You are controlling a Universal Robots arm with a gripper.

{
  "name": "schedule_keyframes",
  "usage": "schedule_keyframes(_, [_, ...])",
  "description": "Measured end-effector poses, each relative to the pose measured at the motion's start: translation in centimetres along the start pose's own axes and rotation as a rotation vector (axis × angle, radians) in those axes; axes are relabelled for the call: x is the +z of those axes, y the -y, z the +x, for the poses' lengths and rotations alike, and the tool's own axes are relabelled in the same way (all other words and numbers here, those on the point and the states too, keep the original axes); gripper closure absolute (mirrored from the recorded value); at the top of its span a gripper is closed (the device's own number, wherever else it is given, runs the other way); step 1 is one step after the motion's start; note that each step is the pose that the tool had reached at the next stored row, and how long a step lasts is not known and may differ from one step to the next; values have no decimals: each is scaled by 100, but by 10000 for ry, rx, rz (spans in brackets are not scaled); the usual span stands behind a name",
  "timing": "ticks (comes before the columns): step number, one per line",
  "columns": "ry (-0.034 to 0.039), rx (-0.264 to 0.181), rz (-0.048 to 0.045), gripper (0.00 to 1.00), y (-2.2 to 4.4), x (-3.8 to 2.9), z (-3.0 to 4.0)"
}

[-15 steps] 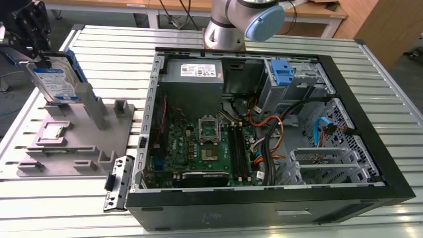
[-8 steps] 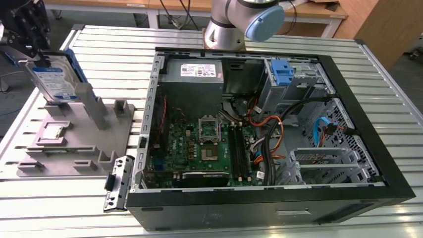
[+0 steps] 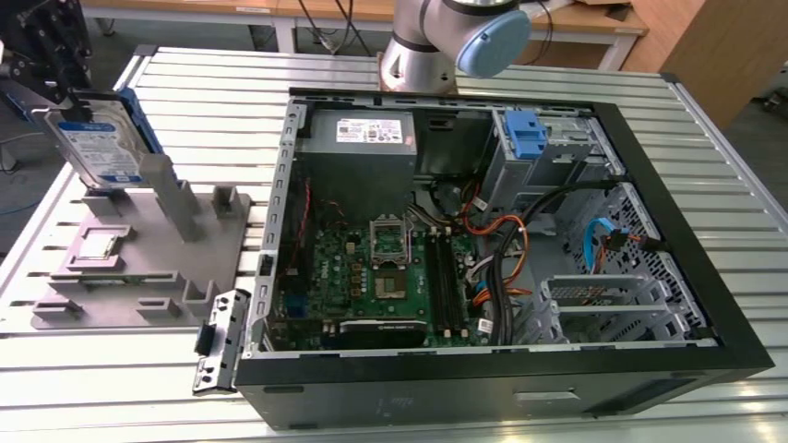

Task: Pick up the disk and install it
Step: 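Pick up the disk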

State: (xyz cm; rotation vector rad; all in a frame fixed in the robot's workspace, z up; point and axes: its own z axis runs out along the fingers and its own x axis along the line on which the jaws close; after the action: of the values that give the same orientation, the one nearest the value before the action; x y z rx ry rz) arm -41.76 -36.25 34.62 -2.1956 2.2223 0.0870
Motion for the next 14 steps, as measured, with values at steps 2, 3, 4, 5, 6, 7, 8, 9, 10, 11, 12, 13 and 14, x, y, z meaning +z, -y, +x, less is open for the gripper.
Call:
schedule_keyframes(2, [-1,-1,-1,65,0,-17,-1])
schedule_keyframes(3, [-1,0,-1,65,-1,-32,-2])
schedule_keyframes(4, [-1,0,-1,65,-1,-32,-2])
schedule_keyframes(5, [-1,0,-2,65,-1,-33,-2])
schedule_keyframes(6, [-1,0,-2,65,-1,-36,-2])
schedule_keyframes(7, [-2,0,-3,65,-1,-39,-2])
schedule_keyframes(8, [-2,0,-4,65,-1,-43,-2])
schedule_keyframes(9, [-1,0,-2,65,-1,-47,-2])
schedule_keyframes(10, [-1,0,-2,65,-1,-50,-2])
schedule_keyframes(11, [-1,0,-1,65,-2,-52,-3])
schedule_keyframes(12, [0,0,0,65,-1,-53,-3])
schedule_keyframes(13, [-1,0,-1,65,-2,-58,-3])
schedule_keyframes(14, [-1,0,-2,65,-2,-67,-3])
